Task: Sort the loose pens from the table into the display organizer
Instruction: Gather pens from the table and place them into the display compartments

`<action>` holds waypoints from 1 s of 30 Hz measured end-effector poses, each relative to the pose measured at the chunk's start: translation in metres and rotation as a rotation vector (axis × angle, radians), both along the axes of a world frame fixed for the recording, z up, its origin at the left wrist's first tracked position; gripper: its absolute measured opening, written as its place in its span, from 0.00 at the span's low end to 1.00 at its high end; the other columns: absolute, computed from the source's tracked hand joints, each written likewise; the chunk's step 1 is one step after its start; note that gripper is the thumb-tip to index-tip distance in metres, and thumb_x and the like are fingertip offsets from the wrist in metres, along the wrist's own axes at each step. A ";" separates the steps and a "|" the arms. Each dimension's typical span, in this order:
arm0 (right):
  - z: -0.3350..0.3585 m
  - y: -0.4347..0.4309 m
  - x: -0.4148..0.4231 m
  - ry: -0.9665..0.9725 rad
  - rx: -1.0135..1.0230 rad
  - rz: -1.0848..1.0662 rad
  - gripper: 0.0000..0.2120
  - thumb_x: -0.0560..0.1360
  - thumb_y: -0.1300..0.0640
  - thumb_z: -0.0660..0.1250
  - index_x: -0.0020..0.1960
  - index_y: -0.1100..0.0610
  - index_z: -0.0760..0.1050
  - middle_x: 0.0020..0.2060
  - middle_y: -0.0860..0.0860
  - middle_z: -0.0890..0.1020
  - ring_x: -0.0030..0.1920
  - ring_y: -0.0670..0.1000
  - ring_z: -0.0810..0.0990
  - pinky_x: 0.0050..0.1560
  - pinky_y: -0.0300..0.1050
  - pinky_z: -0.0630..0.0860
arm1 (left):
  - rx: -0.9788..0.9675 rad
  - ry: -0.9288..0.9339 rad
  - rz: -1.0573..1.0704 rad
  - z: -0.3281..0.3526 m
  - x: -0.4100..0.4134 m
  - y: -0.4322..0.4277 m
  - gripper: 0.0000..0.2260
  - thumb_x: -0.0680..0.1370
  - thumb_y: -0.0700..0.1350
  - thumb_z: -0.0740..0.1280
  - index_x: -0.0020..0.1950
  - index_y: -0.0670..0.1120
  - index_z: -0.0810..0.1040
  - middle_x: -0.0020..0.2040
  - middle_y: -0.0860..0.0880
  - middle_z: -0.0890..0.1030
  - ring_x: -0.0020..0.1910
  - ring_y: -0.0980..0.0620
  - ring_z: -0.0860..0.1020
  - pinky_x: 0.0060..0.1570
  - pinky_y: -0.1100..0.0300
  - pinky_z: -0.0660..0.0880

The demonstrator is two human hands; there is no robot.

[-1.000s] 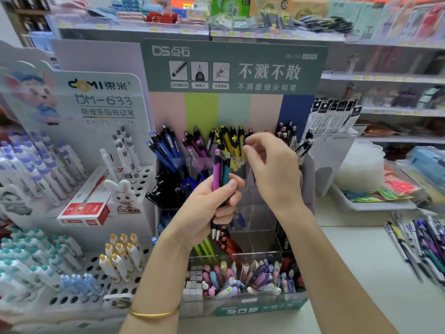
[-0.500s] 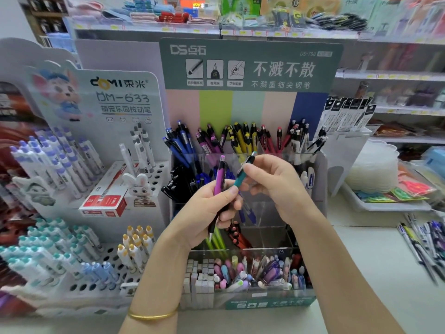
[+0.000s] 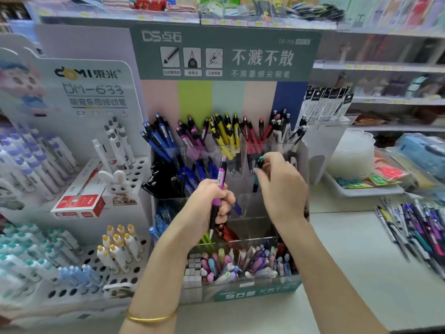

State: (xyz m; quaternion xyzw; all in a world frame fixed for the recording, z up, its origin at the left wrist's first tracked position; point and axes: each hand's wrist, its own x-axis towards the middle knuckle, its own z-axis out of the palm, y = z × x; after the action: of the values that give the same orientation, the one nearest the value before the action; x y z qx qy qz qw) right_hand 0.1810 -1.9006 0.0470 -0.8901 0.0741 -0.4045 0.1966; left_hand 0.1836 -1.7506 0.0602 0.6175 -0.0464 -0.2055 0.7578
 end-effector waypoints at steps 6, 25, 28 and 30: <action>-0.019 0.009 0.013 0.250 -0.169 -0.140 0.07 0.73 0.59 0.71 0.50 0.59 0.79 0.50 0.58 0.84 0.53 0.58 0.82 0.38 0.49 0.79 | -0.049 0.014 -0.008 -0.006 0.000 0.001 0.10 0.78 0.30 0.48 0.48 0.42 0.64 0.34 0.45 0.73 0.24 0.54 0.67 0.22 0.63 0.61; 0.086 0.059 0.048 -0.230 0.562 0.657 0.04 0.77 0.62 0.67 0.51 0.60 0.78 0.38 0.51 0.83 0.39 0.51 0.82 0.35 0.46 0.80 | -0.125 -0.081 0.111 0.016 -0.001 0.035 0.20 0.80 0.35 0.63 0.71 0.44 0.64 0.54 0.39 0.80 0.33 0.50 0.80 0.31 0.59 0.78; 0.080 0.071 0.062 -0.209 0.404 0.585 0.06 0.75 0.62 0.67 0.51 0.62 0.78 0.38 0.53 0.82 0.39 0.54 0.81 0.39 0.55 0.80 | -0.119 -0.106 0.111 0.017 0.000 0.040 0.19 0.81 0.35 0.61 0.71 0.43 0.65 0.52 0.41 0.80 0.34 0.51 0.80 0.32 0.59 0.78; 0.075 0.077 0.068 -0.171 0.282 0.522 0.07 0.74 0.62 0.68 0.52 0.63 0.77 0.38 0.55 0.83 0.40 0.57 0.81 0.42 0.58 0.78 | -0.121 -0.113 0.118 0.019 0.002 0.043 0.18 0.81 0.35 0.60 0.70 0.43 0.66 0.51 0.41 0.81 0.34 0.50 0.80 0.32 0.59 0.78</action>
State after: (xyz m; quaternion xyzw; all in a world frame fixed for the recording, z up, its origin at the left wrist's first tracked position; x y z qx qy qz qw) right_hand 0.2487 -1.8234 0.1224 -0.8057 -0.1185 -0.3996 0.4209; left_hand 0.1854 -1.7078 0.0789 0.5827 -0.0649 -0.1220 0.8008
